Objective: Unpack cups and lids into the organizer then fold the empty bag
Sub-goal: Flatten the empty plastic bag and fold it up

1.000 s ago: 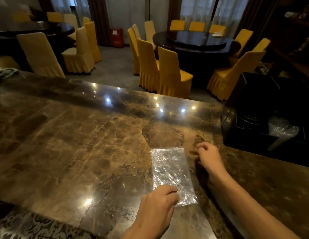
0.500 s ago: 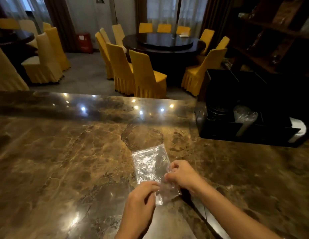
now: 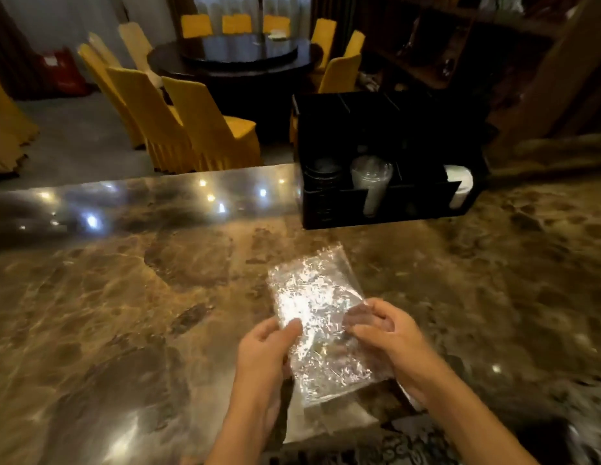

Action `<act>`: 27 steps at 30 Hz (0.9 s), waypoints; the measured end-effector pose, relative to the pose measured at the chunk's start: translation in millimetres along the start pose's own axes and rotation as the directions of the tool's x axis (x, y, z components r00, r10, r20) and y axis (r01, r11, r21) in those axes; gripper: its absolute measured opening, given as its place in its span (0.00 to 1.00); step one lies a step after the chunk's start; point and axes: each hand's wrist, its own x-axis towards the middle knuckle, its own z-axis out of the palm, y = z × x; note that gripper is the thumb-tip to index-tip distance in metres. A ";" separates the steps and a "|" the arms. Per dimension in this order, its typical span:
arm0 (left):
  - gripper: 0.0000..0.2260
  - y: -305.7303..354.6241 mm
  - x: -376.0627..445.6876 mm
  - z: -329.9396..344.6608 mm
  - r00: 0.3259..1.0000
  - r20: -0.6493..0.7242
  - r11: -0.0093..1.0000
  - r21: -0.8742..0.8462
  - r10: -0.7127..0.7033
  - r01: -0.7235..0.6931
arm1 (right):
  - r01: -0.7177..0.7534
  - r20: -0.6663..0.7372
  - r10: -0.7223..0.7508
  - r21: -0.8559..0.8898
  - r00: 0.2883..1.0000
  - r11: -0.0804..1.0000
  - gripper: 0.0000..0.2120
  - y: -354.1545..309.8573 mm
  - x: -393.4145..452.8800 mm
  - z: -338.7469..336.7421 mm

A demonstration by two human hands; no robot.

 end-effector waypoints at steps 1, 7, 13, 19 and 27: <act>0.15 -9.1 -5.6 17.9 0.997 0.081 0.999 0.029 -0.017 0.015 | 0.002 -0.058 -0.001 0.015 0.998 1.000 0.10 3.3 -16.3 -19.2; 0.14 -82.7 -59.2 160.2 0.922 0.377 0.950 0.311 -0.086 -0.038 | 0.014 -0.453 0.070 0.180 0.889 0.984 0.10 43.4 -127.8 -153.3; 0.22 -177.4 -107.4 300.2 0.804 0.512 0.895 0.443 -0.302 0.054 | 0.079 -0.703 0.133 0.260 0.698 0.962 0.05 88.1 -229.4 -278.3; 0.09 -271.0 -135.2 388.5 0.713 0.446 0.770 0.605 -0.541 0.205 | 0.032 -0.817 0.253 0.314 0.518 0.949 0.11 145.6 -276.2 -367.7; 0.08 -398.0 -77.9 468.8 0.646 0.330 0.525 0.841 -0.688 0.130 | -0.021 -0.761 0.554 0.583 0.338 0.813 0.05 221.6 -266.6 -457.0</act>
